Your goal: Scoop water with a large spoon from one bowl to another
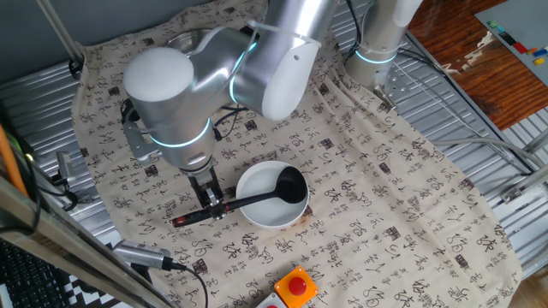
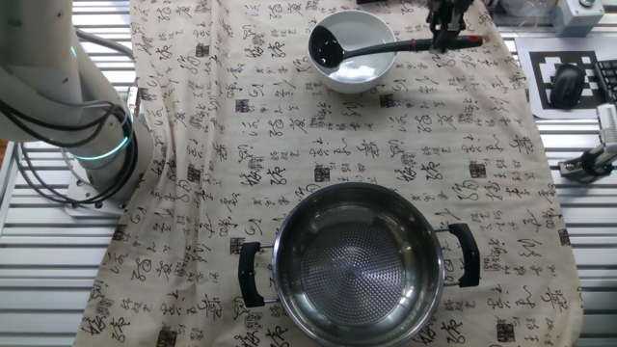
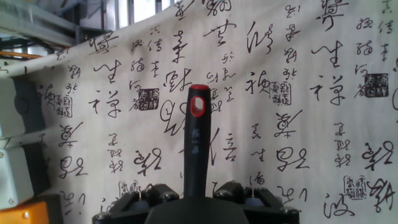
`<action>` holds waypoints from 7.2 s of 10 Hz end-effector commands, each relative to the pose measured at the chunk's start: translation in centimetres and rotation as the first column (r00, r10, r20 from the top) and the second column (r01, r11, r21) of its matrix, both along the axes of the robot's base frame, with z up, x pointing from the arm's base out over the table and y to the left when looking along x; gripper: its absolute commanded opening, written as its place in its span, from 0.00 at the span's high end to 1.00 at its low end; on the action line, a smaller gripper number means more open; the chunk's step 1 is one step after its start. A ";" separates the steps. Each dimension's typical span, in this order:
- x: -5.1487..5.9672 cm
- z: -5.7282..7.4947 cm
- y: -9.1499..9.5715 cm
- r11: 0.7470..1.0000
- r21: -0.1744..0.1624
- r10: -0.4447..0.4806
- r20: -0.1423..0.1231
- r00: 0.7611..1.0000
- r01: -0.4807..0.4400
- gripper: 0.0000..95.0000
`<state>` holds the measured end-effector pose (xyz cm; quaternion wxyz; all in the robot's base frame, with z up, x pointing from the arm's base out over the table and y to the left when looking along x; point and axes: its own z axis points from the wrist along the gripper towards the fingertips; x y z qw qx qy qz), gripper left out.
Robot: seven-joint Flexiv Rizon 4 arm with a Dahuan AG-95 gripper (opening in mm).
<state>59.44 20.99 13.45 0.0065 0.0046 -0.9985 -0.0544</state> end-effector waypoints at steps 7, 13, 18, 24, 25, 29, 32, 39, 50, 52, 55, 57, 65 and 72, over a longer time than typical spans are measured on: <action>1.0 -2.0 -0.3 0.999 0.034 -0.009 0.046 0.999 0.008 0.40; 1.7 -3.0 0.9 0.999 0.031 -0.014 0.051 0.999 0.012 0.40; 1.4 -3.2 0.9 1.000 0.027 -0.008 0.051 0.999 0.007 0.60; 1.4 -3.2 0.9 1.000 0.027 -0.008 0.051 0.999 0.007 0.60; 1.4 -3.2 0.9 1.000 0.027 -0.008 0.051 0.999 0.007 0.60; 1.4 -3.2 0.9 1.000 0.027 -0.008 0.051 0.999 0.007 0.60; 1.4 -3.2 0.9 1.000 0.027 -0.008 0.051 0.999 0.007 0.60; 0.9 -3.6 0.7 1.000 0.011 0.027 0.049 0.998 -0.028 0.60; -0.1 -3.6 0.5 1.000 0.001 0.029 0.044 0.999 -0.029 0.60; -0.2 -3.7 0.5 1.000 0.001 0.028 0.045 0.999 -0.028 0.60; -0.5 -3.9 0.5 1.000 0.002 0.025 0.047 0.999 -0.026 0.60; -0.7 -4.0 0.4 1.000 0.003 0.024 0.047 0.999 -0.024 0.60; -1.1 -4.1 0.4 1.000 0.002 -0.015 0.041 0.999 0.015 0.60; -1.3 -4.2 0.5 0.999 0.003 -0.041 0.029 0.999 0.041 0.60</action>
